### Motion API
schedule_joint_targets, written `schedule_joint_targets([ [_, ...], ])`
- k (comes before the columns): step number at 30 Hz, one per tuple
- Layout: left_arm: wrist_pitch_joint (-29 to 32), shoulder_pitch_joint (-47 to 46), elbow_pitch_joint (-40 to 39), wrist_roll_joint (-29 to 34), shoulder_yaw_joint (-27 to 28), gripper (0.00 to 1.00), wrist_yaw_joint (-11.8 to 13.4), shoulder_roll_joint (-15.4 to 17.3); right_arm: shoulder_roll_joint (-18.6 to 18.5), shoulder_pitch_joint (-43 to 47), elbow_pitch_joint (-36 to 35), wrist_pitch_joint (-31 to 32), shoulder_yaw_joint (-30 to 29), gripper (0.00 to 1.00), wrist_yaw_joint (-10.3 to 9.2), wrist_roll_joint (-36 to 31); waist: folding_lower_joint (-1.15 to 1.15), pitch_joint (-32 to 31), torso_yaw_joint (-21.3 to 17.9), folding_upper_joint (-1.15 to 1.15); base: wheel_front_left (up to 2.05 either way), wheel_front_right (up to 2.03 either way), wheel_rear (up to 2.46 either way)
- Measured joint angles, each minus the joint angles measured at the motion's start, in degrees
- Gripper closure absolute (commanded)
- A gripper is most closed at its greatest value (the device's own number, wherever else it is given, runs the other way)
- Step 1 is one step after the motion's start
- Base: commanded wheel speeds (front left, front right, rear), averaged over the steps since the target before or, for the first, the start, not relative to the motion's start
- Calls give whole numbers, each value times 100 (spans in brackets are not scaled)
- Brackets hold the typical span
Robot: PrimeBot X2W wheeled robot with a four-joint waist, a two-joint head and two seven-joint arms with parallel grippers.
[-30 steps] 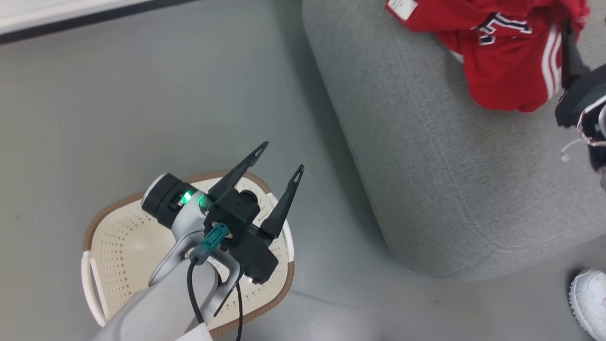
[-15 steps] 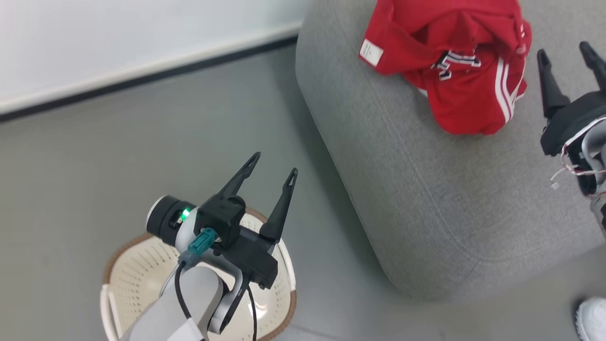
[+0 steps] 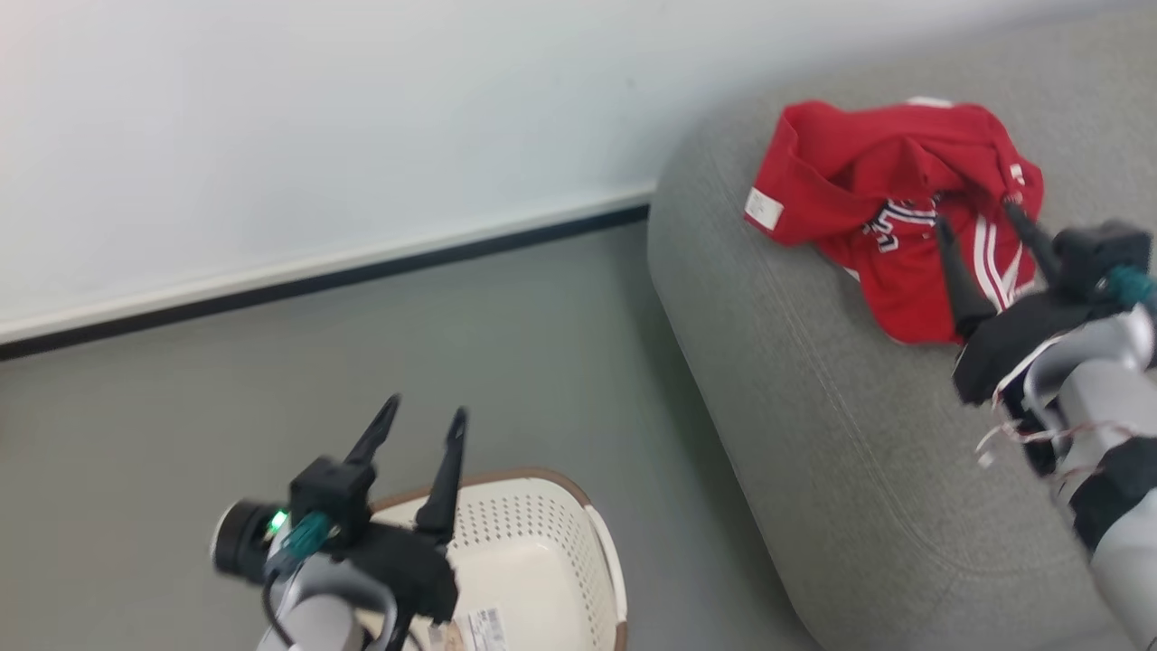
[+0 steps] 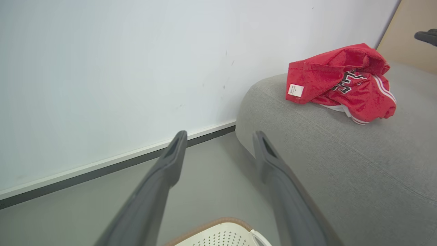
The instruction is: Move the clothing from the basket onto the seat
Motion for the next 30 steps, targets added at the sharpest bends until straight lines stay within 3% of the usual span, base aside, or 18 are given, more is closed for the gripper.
schedule_joint_targets([
  [7,-60,854,-4,-101,469,0,57,237,209,891,-421,0,-51,0,-99,107,0,-555,362,0,0,0,0],
  [14,-85,1748,-202,-265,1046,0,88,445,393,1881,-1141,0,-131,0,-361,165,0,-1064,649,0,0,0,0],
  [25,-101,2828,-631,11,2018,0,88,248,341,3432,-2622,0,-297,0,-935,103,0,-1629,848,-1,0,0,0],
  [30,-101,3089,-828,111,2235,0,89,138,312,3917,-3203,0,-369,0,-1045,60,1,-1710,884,-1,0,0,0],
])
